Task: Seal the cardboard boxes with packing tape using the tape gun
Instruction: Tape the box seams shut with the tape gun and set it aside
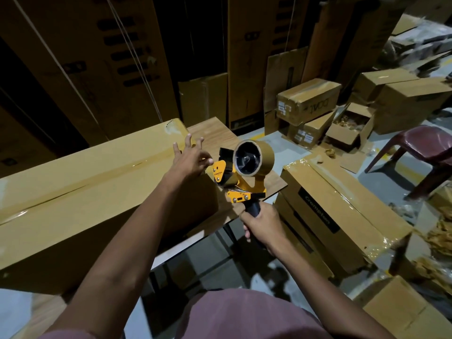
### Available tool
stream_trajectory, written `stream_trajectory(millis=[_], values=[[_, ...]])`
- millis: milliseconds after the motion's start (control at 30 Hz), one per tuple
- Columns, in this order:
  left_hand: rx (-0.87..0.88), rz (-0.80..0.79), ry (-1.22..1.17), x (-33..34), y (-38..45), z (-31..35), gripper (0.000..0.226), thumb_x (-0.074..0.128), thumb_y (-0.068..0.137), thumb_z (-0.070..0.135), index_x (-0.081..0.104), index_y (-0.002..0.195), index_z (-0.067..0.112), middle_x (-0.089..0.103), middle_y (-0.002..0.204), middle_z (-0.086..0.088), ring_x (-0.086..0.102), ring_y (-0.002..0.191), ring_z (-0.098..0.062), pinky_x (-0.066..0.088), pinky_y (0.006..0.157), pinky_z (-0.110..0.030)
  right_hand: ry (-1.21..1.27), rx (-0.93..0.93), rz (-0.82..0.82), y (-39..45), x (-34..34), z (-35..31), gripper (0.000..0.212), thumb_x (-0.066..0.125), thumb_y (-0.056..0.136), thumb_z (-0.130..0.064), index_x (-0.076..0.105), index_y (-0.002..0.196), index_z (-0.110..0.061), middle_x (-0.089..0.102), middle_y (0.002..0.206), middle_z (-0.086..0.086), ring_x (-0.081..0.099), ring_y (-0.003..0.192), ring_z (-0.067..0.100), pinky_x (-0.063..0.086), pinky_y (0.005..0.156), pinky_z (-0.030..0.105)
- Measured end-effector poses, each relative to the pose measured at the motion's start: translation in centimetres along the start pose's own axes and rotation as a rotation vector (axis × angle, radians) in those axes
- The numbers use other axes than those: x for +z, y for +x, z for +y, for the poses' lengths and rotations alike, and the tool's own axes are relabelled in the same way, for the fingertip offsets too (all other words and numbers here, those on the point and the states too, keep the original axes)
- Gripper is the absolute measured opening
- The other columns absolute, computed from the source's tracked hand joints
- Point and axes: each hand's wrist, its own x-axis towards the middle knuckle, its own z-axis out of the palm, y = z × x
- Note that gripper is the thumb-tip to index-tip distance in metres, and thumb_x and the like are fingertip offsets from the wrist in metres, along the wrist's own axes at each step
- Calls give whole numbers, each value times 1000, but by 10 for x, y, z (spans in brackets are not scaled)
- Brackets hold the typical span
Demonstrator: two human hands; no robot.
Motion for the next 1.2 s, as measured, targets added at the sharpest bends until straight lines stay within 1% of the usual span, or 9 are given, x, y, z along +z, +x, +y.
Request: stream_trajectory(millis=[133,200,267,400,500,633,767,933,1200], values=[[-20,-273,-70,-14,5,18,36,52,103,16,60,137,23,16,168,-6,-2,156,-34,2,118,-71,28,11,-5,0,-2,4,9,66,96,-13,61,97,-6,66,65,6,61,51,17,52,49,30],[-72,-421,-120,-29,7,33,49,52,96,-2,54,142,16,30,161,-11,26,147,-35,30,115,-60,8,13,-4,-2,-2,7,12,67,95,-14,61,101,-5,67,66,6,62,51,18,53,50,31],[-101,-546,-96,-45,6,47,46,49,93,-5,57,135,11,48,141,-15,47,126,-31,49,95,-42,17,17,5,-3,-2,10,14,67,93,-13,60,102,-3,67,65,6,61,51,19,55,51,33],[-131,-702,122,-57,19,56,38,52,92,5,63,129,11,65,121,-10,57,101,-23,47,71,-28,85,33,14,-5,-2,11,15,66,94,-10,59,103,0,67,66,7,60,51,18,54,50,33],[-179,-786,153,-53,30,57,34,60,89,5,66,123,8,68,102,-9,61,84,-21,49,77,-32,106,49,-11,-7,-2,13,13,66,94,-9,57,101,-3,66,66,8,59,50,18,53,49,32],[-178,-783,137,-49,36,59,35,65,91,10,65,126,9,73,100,-11,64,83,-21,52,79,-34,123,70,-52,-6,-2,14,13,66,94,-9,57,103,-5,65,66,6,60,51,17,54,51,32],[-148,-730,154,-56,30,67,30,63,93,7,65,123,2,71,96,-11,63,81,-23,47,67,-30,145,122,-79,0,-3,11,20,66,93,-10,56,109,-2,64,66,7,58,51,19,53,51,32],[-181,-647,50,-54,23,64,37,61,92,-2,58,128,1,68,121,-20,62,89,-26,48,69,-32,115,129,-106,5,1,10,15,65,96,-11,55,107,-7,63,67,6,58,50,17,54,49,31],[-194,-574,-123,-47,18,61,30,54,94,-10,60,123,-5,68,97,-16,68,81,-26,54,67,-32,67,128,-73,11,5,16,16,65,96,-12,56,106,-4,61,64,7,55,48,18,52,50,33]])
